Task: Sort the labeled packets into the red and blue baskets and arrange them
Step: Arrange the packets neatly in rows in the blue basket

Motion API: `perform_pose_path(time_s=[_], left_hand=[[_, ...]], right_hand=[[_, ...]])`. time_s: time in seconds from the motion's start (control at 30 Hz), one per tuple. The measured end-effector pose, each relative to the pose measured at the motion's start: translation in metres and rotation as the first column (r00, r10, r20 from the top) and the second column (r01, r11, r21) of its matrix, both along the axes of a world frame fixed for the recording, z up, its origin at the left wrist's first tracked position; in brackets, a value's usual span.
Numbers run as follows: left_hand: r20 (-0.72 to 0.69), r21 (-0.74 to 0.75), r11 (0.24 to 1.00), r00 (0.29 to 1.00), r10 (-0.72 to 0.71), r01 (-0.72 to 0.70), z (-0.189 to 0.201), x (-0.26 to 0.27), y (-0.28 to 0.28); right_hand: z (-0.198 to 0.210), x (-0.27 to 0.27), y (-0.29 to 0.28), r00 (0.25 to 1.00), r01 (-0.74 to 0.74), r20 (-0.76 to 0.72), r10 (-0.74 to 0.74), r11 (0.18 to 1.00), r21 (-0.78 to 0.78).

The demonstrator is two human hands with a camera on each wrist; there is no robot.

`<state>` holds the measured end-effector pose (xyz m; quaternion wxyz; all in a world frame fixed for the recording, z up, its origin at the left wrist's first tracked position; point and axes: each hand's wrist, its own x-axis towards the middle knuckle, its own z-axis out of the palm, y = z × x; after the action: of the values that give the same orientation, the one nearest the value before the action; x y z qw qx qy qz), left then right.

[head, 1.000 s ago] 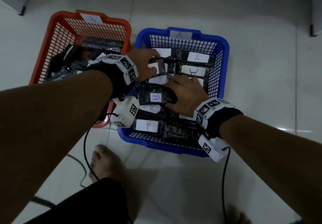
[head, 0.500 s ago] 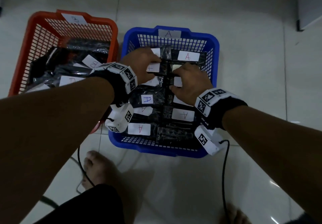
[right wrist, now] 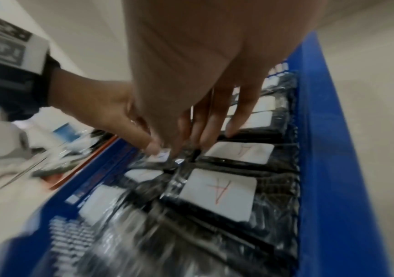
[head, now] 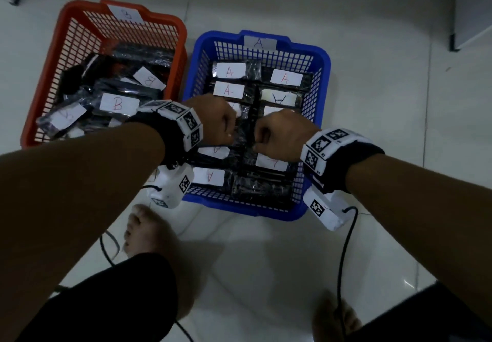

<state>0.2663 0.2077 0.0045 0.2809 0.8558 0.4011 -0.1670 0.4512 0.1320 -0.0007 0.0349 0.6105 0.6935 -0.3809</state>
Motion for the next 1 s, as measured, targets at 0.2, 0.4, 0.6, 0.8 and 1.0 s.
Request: perform_pose_path(time_s=[0.2,0.4,0.6,0.8,1.0], left_hand=[[-0.303,-0.213,0.977,0.950,-0.072,0.006,0.004,-0.004,-0.040],[-0.352,-0.209,0.978,0.934,-0.069,-0.007,0.003,-0.007,-0.053],[-0.212,-0.218,0.969,0.975,0.071,-0.118,0.003,-0.014,-0.055],[-0.074,-0.022,0.997,0.994,0.078,-0.080,0.001,-0.018,-0.043],[-0.076,-0.020,1.000,0.997,0.009,-0.011,-0.010,-0.017,-0.043]], right_hand=[[0.000,-0.016,-0.027,0.956,-0.241,0.091,0.278,0.925,-0.295],[-0.004,-0.016,-0.038,0.970,-0.209,0.064,0.232,0.944,-0.255],[0.001,-0.007,-0.041,0.985,-0.164,0.020,0.172,0.963,-0.212],[0.003,0.007,-0.036,0.983,0.049,-0.165,-0.078,0.984,-0.170],[0.004,0.009,-0.023,0.871,0.409,-0.294,-0.393,0.913,-0.007]])
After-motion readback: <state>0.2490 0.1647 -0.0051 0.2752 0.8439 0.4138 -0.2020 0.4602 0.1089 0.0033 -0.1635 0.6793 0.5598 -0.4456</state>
